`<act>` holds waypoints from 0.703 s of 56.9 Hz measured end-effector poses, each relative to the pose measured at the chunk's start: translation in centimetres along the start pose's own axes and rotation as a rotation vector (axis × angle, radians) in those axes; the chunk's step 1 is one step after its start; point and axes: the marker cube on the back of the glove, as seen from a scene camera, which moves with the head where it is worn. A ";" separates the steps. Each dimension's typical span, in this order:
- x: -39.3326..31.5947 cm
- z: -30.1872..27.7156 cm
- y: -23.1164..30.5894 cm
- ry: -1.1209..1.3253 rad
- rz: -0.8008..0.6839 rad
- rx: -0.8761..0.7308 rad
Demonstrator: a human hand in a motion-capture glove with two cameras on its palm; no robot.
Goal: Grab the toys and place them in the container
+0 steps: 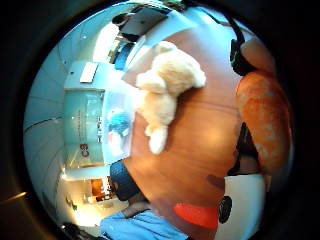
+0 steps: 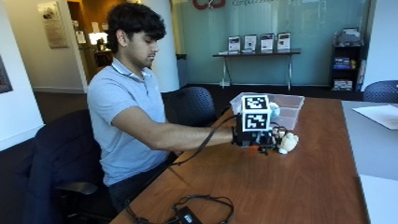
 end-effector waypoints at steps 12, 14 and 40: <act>-11.7 -4.6 -2.9 -0.063 -0.174 0.015; -13.8 -5.4 -3.5 -0.073 -0.201 0.018; -33.8 -7.6 -8.5 -0.212 -0.393 -0.070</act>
